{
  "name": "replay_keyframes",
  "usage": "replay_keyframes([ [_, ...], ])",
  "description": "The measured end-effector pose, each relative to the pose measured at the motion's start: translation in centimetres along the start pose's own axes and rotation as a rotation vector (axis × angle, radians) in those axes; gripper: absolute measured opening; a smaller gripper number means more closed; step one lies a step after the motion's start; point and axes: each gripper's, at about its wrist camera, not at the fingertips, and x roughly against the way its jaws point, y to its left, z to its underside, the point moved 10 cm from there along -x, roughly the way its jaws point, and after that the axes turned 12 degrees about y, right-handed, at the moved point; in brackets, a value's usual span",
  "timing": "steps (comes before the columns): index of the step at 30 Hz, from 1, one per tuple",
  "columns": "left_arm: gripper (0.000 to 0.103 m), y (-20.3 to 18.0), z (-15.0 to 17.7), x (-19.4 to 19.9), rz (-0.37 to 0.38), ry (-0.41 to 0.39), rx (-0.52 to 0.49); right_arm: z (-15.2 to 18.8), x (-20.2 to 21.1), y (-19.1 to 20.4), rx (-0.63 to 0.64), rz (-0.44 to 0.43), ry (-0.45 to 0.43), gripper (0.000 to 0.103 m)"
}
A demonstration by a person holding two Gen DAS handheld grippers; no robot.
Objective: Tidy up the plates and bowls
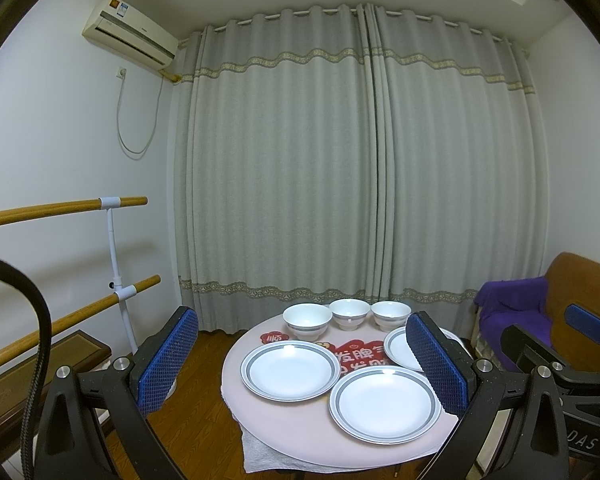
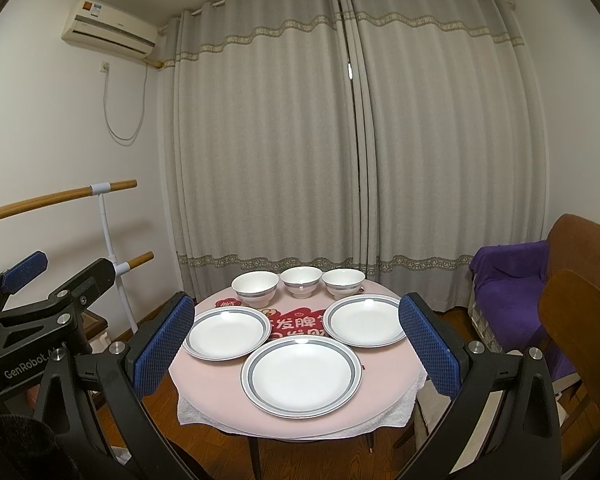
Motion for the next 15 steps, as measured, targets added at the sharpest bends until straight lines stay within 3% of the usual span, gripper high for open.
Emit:
replay_keyframes([
  [15,0.102,-0.21,-0.26,0.04,0.005,0.010,-0.004,-0.15,-0.21,-0.08,-0.006,-0.007,0.003,0.103],
])
